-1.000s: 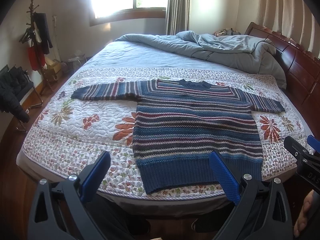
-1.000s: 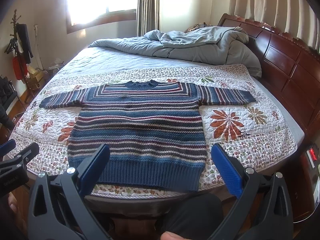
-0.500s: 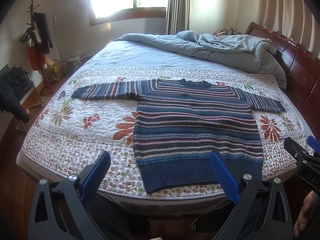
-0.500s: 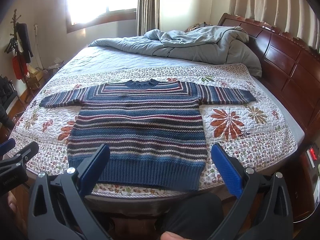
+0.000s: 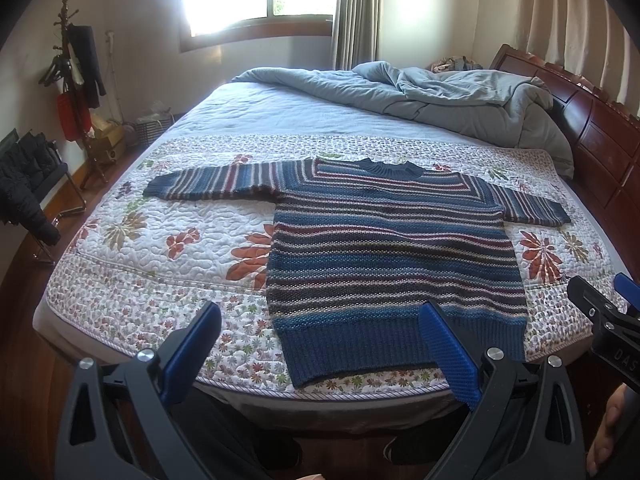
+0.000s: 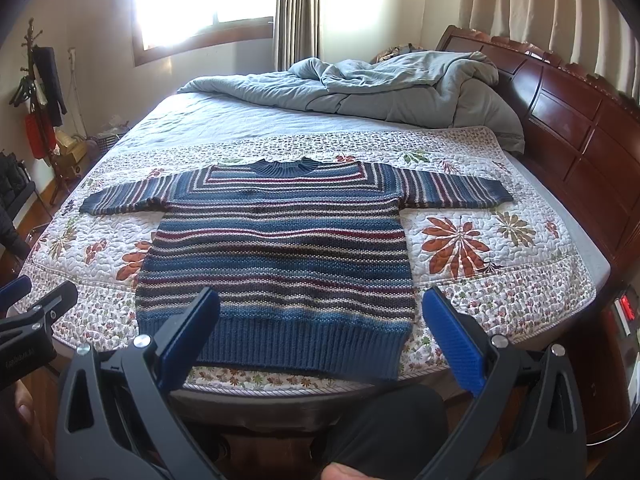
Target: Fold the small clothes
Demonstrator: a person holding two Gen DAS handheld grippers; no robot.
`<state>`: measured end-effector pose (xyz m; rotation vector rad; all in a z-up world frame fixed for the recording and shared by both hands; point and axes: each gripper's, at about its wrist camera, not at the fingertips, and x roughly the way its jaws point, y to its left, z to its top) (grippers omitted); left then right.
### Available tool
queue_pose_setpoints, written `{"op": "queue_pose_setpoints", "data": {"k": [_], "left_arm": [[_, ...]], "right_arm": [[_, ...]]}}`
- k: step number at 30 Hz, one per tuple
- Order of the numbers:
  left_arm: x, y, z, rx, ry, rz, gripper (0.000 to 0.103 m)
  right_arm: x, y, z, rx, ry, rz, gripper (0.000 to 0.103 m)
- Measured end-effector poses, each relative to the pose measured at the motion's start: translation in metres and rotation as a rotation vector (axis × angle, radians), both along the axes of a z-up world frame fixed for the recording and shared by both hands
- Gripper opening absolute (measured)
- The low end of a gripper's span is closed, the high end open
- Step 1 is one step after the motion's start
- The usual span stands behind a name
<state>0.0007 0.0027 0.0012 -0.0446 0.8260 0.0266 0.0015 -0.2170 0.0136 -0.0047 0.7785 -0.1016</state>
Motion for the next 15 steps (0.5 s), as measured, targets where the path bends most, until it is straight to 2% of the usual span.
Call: {"op": "queue_pose_setpoints", "data": {"k": [15], "left_arm": [[-0.0001,0.0007,-0.0022,0.002,0.003,0.000,0.099]], "right_arm": [[-0.0001,-0.0002,-0.0017,-0.001,0.003,0.001,0.101]]}}
